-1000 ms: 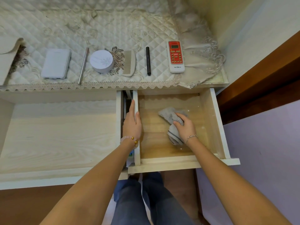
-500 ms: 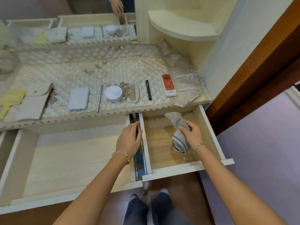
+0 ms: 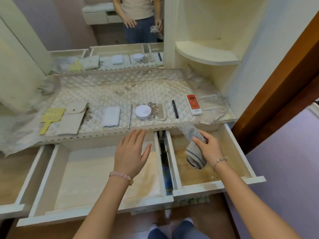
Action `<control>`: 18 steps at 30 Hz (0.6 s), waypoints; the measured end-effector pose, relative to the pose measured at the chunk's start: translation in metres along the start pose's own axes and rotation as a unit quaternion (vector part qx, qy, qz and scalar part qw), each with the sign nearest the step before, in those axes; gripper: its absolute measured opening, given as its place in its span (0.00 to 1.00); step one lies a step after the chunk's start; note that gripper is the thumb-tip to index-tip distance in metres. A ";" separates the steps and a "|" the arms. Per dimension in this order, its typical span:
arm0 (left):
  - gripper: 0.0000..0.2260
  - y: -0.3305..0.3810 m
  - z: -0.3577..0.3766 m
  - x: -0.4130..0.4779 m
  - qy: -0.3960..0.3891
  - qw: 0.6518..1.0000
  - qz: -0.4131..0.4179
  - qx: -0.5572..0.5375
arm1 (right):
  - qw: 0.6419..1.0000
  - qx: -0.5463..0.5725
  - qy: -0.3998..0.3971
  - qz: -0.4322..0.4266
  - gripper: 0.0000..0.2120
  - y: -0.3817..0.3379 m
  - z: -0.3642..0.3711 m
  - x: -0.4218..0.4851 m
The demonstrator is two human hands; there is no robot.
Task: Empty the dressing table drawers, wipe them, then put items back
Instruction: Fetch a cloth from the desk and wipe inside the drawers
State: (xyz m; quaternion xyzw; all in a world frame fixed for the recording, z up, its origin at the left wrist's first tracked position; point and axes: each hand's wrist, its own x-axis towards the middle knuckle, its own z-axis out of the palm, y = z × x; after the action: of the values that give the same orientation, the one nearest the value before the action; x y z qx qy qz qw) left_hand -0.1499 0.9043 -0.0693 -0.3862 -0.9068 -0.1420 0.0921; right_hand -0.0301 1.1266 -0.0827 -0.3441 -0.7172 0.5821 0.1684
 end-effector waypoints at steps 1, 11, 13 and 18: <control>0.23 -0.004 -0.004 -0.004 0.005 1.000 -0.002 0.006 | 1.000 0.003 -0.006 -0.006 0.17 -0.003 0.006 -0.002; 0.24 -0.027 -0.040 -0.063 0.046 0.987 -0.133 0.079 | 0.985 -0.015 -0.162 -0.066 0.17 -0.024 0.071 -0.005; 0.24 -0.022 -0.044 -0.082 0.051 0.978 -0.183 0.091 | 0.973 -0.036 -0.212 -0.082 0.17 -0.027 0.081 -0.007; 0.23 0.003 -0.051 -0.141 0.052 0.940 -0.314 0.122 | 0.929 -0.098 -0.335 -0.122 0.17 -0.028 0.105 -0.020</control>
State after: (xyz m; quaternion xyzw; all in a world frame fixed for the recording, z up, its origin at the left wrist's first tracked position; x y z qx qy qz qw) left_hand -0.0488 0.7944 -0.0596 -0.0601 -0.9863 -0.0718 0.1360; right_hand -0.0916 1.0347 -0.0803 -0.0535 -0.8217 0.5655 -0.0461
